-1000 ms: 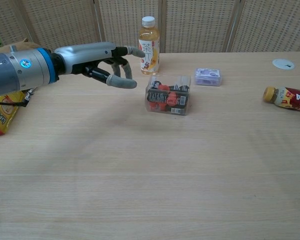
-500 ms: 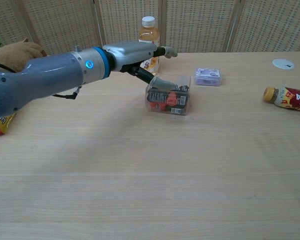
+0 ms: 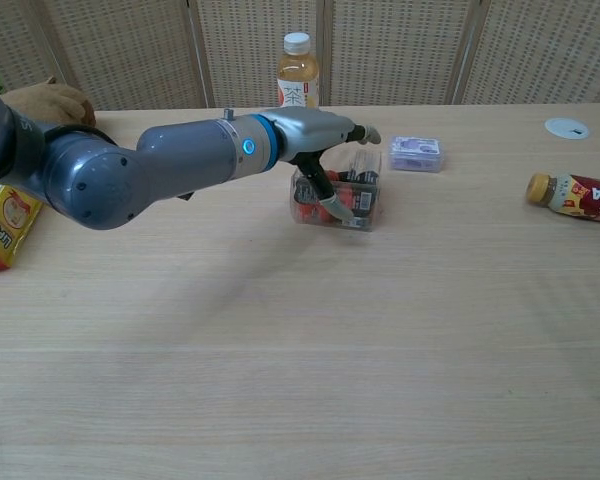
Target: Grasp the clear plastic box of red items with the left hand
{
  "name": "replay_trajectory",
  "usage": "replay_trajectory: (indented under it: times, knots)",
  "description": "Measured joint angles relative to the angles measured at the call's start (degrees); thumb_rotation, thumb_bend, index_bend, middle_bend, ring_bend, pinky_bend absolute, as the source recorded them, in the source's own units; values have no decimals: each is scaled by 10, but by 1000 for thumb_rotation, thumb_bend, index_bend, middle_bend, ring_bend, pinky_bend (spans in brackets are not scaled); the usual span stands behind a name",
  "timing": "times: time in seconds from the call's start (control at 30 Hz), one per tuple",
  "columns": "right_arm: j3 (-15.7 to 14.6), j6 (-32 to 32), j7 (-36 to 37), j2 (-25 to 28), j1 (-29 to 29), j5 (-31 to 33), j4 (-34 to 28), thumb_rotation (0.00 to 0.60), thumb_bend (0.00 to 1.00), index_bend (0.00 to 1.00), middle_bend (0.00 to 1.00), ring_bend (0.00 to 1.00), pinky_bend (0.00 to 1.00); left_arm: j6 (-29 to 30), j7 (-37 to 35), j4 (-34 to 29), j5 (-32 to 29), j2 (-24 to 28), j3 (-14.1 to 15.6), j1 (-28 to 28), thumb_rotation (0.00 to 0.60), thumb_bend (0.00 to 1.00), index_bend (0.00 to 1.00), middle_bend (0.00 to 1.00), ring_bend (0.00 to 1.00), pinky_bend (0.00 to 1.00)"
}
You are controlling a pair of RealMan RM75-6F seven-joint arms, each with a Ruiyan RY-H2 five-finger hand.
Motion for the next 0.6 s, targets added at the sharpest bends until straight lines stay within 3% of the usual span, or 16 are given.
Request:
replay_trajectory:
  times: [0.1, 0.27, 0.33, 0.43, 0.5, 0.6]
  knots:
    - [1, 4, 5, -1, -2, -2, 4, 549, 239, 0, 0, 0, 0, -7, 4, 19, -1, -12, 2, -6, 445, 0, 0, 0, 0, 0]
    - [2, 11, 10, 1, -7, -3, 5, 545, 240, 0, 0, 0, 0, -15, 14, 37, -9, -23, 1, -8, 540, 4, 0, 0, 48, 49]
    - [3, 15, 13, 1, -9, -4, 5, 550, 240, 0, 0, 0, 0, -22, 17, 37, -15, -24, 0, -8, 586, 47, 42, 45, 211, 225]
    - [4, 18, 13, 3, -12, -5, 4, 550, 237, 0, 0, 0, 0, -23, 25, 36, -21, -24, -1, -5, 600, 186, 274, 296, 515, 510]
    - [4, 18, 12, 4, -12, -7, 2, 543, 239, 0, 0, 0, 0, -15, 28, 36, -23, -25, -2, -2, 600, 250, 410, 422, 636, 623]
    - [4, 15, 9, 4, -11, -7, -2, 548, 239, 0, 0, 0, 0, 8, 28, 30, -24, -25, -7, 4, 600, 306, 521, 513, 728, 709]
